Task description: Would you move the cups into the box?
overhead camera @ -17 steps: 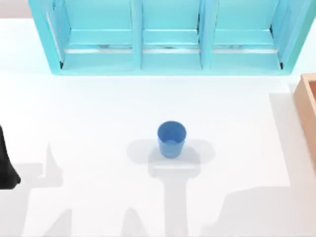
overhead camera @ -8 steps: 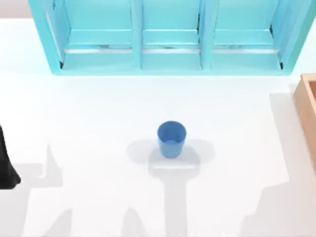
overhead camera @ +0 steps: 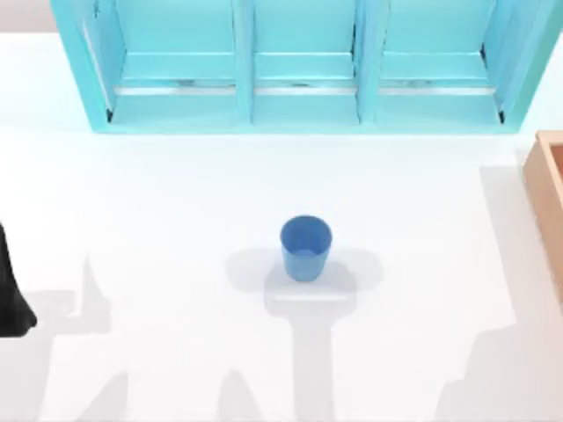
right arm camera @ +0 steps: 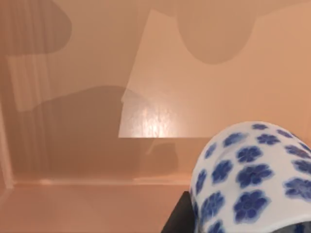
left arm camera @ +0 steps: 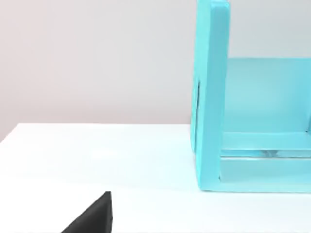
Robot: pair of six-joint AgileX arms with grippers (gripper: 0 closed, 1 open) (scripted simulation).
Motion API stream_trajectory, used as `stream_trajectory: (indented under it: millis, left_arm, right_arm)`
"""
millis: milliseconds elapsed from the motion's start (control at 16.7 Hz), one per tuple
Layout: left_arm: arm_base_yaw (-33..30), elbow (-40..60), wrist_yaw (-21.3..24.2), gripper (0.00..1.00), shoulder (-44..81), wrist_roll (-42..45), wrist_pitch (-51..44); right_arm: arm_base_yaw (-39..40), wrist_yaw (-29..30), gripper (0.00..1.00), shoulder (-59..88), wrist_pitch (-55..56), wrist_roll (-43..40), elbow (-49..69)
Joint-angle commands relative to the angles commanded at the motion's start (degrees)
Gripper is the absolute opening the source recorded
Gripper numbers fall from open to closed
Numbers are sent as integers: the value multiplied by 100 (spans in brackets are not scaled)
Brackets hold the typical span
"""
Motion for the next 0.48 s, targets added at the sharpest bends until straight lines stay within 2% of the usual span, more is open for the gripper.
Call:
stream_trajectory:
  millis: [480]
  left_arm:
    - [0,0,0,100,0,0,0]
  right_arm:
    - [0,0,83,0,0,0,0]
